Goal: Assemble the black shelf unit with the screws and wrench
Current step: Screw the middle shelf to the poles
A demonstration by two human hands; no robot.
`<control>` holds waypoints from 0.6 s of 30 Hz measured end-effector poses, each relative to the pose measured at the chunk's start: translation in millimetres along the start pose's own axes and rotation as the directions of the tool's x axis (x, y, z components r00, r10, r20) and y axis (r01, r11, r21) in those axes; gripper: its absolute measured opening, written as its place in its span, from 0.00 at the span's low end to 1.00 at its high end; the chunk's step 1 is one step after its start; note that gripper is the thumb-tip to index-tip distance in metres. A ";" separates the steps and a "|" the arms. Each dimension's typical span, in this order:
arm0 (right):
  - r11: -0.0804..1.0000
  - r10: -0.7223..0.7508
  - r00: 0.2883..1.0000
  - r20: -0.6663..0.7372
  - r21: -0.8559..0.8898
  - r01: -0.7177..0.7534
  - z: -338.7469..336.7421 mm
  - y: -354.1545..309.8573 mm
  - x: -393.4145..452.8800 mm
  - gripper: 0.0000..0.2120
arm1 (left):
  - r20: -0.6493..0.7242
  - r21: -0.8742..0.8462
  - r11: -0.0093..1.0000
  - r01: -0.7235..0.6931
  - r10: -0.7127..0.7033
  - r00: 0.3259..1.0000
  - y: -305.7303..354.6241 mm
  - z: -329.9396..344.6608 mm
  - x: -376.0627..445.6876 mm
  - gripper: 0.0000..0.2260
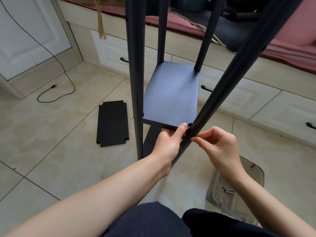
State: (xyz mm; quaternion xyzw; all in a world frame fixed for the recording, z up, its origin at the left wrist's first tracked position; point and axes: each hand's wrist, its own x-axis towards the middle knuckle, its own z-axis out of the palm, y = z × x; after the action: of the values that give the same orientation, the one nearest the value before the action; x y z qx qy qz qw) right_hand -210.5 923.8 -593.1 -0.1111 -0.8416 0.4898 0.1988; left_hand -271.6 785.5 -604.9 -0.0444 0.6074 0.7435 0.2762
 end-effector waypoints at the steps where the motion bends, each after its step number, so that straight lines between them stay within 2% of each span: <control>1: 1.000 0.015 1.000 0.000 0.015 -0.015 -0.1 0.5 1.3 0.08 | 0.004 -0.006 1.000 0.001 -0.001 1.000 -0.4 0.2 0.2 0.09; 7: 0.997 0.044 0.999 0.028 0.063 -0.046 1.0 4.1 10.5 0.11 | 0.022 -0.046 0.999 0.026 -0.025 0.999 -0.3 -1.6 -1.0 0.12; 10: 0.999 0.007 0.999 0.042 0.045 -0.008 -1.8 7.1 15.9 0.13 | 0.031 -0.035 0.999 0.015 -0.014 0.999 0.1 -3.4 -1.5 0.12; 16: 0.998 -0.066 0.966 0.251 0.012 0.065 -11.6 3.1 32.9 0.16 | 0.032 -0.004 1.000 0.012 -0.012 0.999 0.7 -6.8 -1.3 0.12; 18: 0.990 -0.120 0.950 0.290 -0.042 0.138 -14.6 -0.5 37.0 0.15 | 0.006 0.003 1.000 0.016 -0.016 1.000 0.7 -7.7 -0.6 0.10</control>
State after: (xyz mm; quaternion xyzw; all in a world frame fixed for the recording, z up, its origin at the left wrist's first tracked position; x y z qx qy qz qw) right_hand -237.2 949.1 -577.9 0.0102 -0.8817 0.4604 0.1029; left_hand -273.6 778.0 -606.0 -0.0467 0.6072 0.7404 0.2843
